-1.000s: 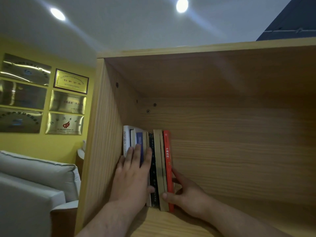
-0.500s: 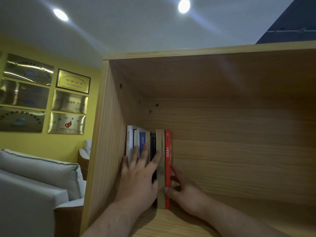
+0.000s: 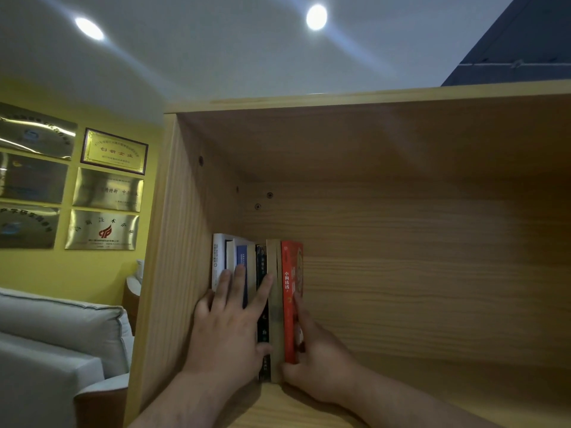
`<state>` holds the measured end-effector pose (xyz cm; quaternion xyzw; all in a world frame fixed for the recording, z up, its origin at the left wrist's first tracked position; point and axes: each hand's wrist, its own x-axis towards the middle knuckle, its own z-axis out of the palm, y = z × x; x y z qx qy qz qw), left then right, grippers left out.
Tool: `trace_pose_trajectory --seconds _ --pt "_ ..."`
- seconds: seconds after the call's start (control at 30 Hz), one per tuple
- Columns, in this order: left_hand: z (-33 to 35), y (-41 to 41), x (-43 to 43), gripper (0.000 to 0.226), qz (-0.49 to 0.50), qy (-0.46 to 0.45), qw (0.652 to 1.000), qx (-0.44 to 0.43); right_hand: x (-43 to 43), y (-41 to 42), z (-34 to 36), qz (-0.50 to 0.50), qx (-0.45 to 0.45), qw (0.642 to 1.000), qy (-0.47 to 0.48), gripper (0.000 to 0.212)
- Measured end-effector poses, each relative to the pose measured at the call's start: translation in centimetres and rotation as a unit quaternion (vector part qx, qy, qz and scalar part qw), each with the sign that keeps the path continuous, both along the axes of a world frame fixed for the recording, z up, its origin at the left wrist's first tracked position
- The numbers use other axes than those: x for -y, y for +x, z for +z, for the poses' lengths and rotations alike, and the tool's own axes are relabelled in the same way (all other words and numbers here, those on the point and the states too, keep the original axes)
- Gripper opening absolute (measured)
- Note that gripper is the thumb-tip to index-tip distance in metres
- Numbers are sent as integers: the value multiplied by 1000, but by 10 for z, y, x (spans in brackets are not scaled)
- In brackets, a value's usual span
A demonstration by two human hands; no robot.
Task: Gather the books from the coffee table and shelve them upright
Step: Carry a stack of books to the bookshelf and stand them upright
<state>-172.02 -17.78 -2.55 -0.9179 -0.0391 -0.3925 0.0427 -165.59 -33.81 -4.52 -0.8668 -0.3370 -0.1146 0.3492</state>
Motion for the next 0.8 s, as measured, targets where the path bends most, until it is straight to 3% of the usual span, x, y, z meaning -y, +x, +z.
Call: trace_pose_trajectory --seconds 0.13,0.4,0.57,0.8 --pt "-4 4 -4 111 -5 -3 1000 -14 7 5 2 16 -37 999 6 120" --pt "-3 -13 -2 100 -54 -42 996 -50 14 -26 18 -20 -40 994 -96 117" --pt "-12 -41 8 81 -111 -125 979 -118 42 -59 28 -48 -34 987 -147 76" --pt "-27 -51 9 65 -89 -151 970 -168 59 -63 12 -49 11 964 -263 55"
